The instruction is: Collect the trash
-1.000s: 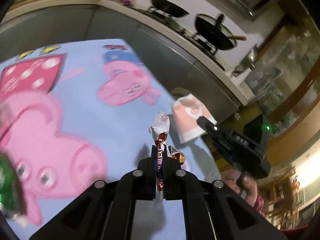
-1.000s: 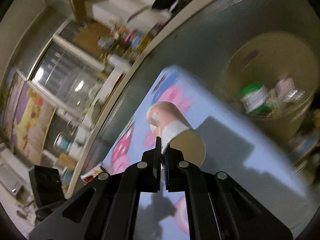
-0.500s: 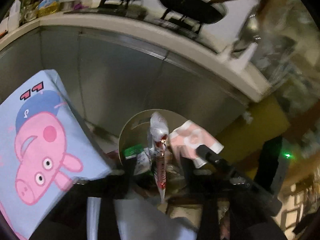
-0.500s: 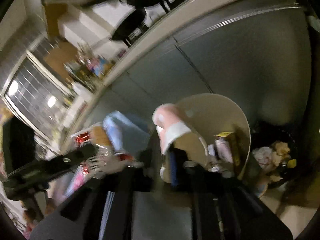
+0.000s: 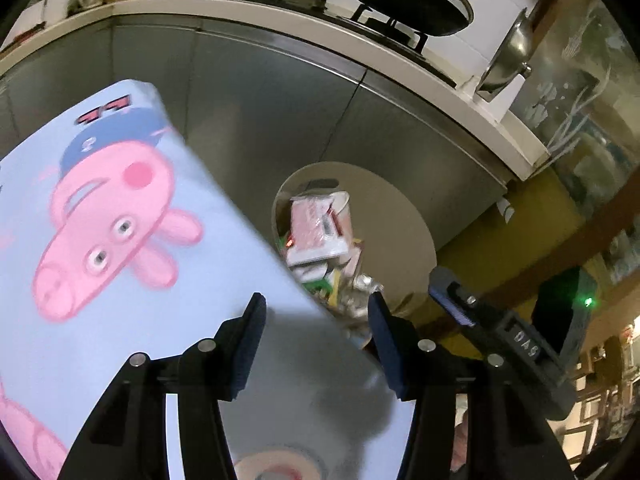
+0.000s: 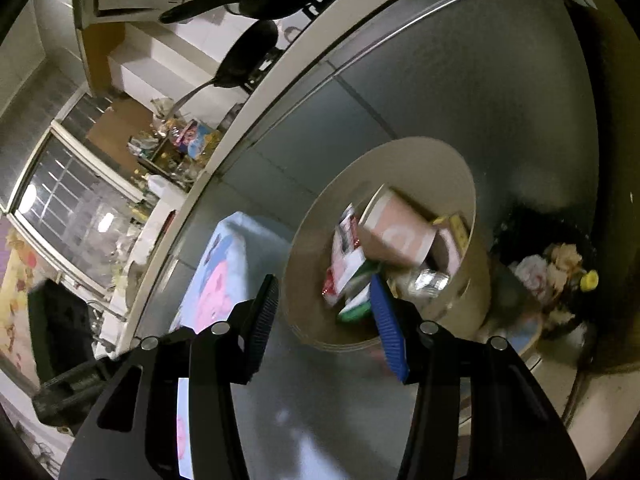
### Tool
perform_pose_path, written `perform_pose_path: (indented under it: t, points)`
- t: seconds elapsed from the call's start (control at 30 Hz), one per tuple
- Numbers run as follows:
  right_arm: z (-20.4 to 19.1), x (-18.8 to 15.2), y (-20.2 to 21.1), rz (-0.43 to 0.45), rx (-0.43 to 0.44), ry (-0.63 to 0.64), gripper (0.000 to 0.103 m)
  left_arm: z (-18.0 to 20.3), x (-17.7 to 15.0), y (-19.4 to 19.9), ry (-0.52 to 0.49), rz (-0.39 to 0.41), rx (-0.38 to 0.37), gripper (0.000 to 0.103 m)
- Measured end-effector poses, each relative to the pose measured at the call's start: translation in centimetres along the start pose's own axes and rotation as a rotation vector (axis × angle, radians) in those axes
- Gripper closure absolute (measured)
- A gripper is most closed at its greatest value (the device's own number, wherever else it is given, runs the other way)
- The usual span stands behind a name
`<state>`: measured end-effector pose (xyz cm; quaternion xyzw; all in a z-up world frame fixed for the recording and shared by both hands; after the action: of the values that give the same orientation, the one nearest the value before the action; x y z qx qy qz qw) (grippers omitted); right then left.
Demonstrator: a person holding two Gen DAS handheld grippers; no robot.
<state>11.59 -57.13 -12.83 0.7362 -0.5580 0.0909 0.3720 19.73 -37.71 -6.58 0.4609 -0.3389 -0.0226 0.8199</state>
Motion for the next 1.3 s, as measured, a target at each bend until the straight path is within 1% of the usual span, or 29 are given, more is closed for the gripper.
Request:
perform_pose_path:
  t: [0.03, 0.1, 0.17, 0.23, 0.37, 0.43, 0.47, 0.67, 0.73, 0.83, 1.03, 1.3]
  points:
    - [-0.6, -0.7, 0.5, 0.000, 0.005, 0.002, 0.056, -0.1, -0.7, 0.5, -0.007, 0.008, 0.010, 0.051]
    - [-1.9, -1.7, 1.4, 0.008, 0.007, 0.017, 0.056, -0.5, -2.4, 2.1, -0.039, 0.031, 0.059, 0.050]
    - [-3.5, -2.9, 2.5, 0.018, 0.006, 0.043, 0.056, -1.0, -3.9, 3.7, -0.058, 0.058, 0.092, 0.050]
    - [-4.9, -4.1, 3.4, 0.024, 0.004, 0.069, 0.056, -1.5, -4.7, 5.0, -0.060, 0.078, 0.113, 0.050]
    - [-7.1, -6.1, 4.8, 0.027, 0.004, 0.099, 0.055, -3.2, -6.8, 8.0, -0.045, 0.114, 0.167, 0.050]
    - [-8.1, -6.7, 5.2, 0.022, 0.010, 0.108, 0.052, -4.0, -7.7, 9.3, -0.036, 0.124, 0.182, 0.050]
    - [-8.6, -7.2, 5.4, 0.019, 0.012, 0.112, 0.049, -4.2, -8.0, 9.6, -0.033, 0.128, 0.190, 0.049]
    - [-11.1, -9.0, 6.3, 0.002, 0.017, 0.141, 0.049, -6.2, -9.9, 12.3, -0.009, 0.156, 0.256, 0.046]
    - [-11.8, -9.4, 6.4, -0.006, 0.020, 0.152, 0.046, -6.9, -10.5, 13.1, 0.002, 0.165, 0.273, 0.046]
    - [-13.0, -10.2, 6.7, -0.005, 0.019, 0.172, 0.042, -7.8, -11.2, 14.0, 0.021, 0.174, 0.283, 0.046]
    - [-15.0, -11.3, 7.1, -0.008, 0.023, 0.206, 0.042, -9.2, -12.2, 15.8, 0.037, 0.198, 0.321, 0.046]
    - [-16.7, -12.5, 7.4, -0.019, 0.011, 0.232, 0.042, -10.0, -13.0, 17.5, 0.039, 0.237, 0.340, 0.044]
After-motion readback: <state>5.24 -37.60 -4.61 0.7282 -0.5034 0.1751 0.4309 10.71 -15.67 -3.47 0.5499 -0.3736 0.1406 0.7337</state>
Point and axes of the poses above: each gripper's, at about its wrist camera, not at the fingertips, and y roughly against the way its jaws point, z to its right, x to its top, the point moved 5 cm from there along -y, roughly the way its jaws point, and after that the axes turned 2 degrees about y, right-handed, at the moved point
